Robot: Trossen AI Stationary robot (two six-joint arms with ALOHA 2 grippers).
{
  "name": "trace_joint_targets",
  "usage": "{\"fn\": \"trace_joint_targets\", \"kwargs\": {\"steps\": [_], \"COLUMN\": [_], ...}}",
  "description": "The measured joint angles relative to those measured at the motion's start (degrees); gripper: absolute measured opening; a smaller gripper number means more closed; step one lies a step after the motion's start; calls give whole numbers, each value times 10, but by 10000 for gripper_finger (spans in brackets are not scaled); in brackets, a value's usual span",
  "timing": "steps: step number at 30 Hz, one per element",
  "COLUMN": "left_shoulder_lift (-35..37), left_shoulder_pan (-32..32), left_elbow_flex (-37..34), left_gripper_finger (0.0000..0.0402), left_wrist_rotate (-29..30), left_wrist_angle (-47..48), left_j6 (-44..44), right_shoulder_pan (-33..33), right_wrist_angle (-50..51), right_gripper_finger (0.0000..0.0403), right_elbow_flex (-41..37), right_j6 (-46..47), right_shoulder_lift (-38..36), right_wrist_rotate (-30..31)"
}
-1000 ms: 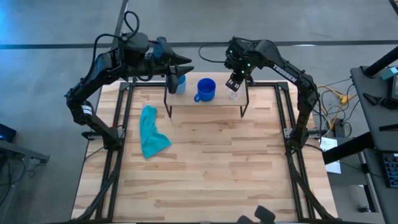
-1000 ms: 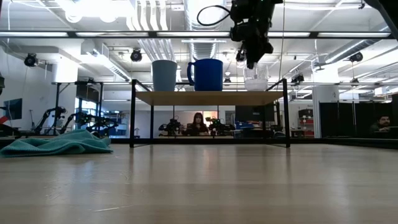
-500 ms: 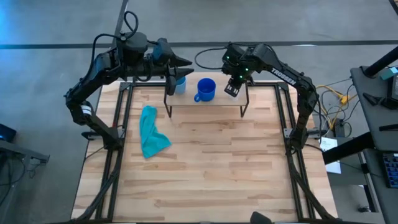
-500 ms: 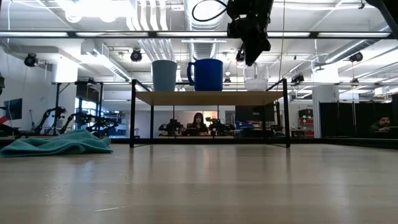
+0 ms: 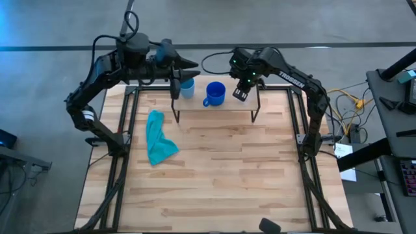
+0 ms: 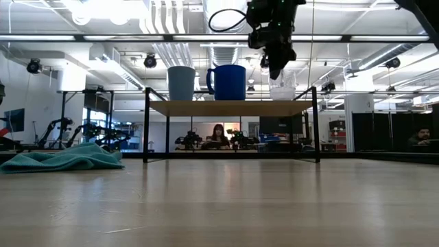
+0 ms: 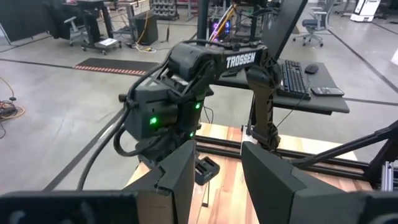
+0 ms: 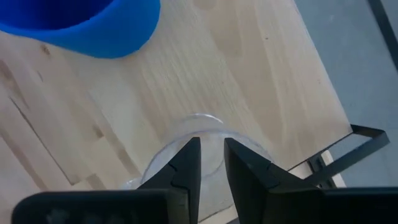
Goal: Stack small to large cups/mugs on shelf
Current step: Put the transparent mug on the shelf
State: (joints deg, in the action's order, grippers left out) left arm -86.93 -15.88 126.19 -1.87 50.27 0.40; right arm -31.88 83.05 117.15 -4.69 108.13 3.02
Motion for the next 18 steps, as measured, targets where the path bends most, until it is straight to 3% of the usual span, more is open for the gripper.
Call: {"fn": "trace_joint_targets", "kwargs": {"steps": [18], "left_shoulder_lift": [8], "left_shoulder_pan": [0], "left_elbow_flex": [0], "left_gripper_finger": [118], "left_wrist_rotate": [1], "left_wrist_angle": [1], "left_j6": [0], "right_shoulder_pan": [0], "right_wrist_angle": [-35], "right_gripper_finger": [66], "right_elbow_flex": [0], "right_j6": [-1], "right_shoulder_lift": [7], "right_wrist_rotate": [1]}}
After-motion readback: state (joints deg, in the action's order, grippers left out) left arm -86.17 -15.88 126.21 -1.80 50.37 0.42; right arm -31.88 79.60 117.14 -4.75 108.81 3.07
